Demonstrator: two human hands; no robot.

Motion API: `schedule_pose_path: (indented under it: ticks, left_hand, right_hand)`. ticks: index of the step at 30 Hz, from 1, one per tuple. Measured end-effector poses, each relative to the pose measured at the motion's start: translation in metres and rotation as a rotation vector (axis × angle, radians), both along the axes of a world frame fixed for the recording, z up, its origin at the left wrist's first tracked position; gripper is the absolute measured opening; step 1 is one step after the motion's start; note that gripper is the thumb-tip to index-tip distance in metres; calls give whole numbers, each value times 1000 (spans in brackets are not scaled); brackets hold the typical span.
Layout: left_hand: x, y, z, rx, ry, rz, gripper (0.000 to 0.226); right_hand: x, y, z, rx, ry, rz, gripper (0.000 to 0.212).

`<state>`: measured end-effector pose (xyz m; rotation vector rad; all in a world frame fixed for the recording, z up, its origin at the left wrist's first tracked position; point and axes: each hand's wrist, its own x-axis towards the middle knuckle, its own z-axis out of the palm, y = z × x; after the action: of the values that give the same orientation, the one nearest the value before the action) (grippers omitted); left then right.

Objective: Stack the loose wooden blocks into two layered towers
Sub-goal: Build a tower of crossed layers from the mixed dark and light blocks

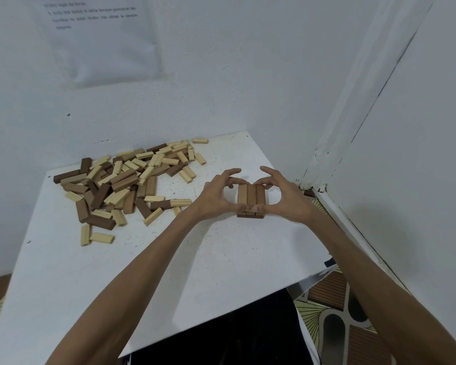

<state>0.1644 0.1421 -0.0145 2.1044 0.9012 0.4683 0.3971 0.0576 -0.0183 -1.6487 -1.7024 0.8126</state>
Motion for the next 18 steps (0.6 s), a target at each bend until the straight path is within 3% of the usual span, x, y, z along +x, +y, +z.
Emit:
schedule_pose_path:
  ticks: [18]
  left_hand:
    - [-14, 5, -12, -97, 14, -1, 118]
  right_hand:
    - [1, -7, -12, -82, 39, 23, 119]
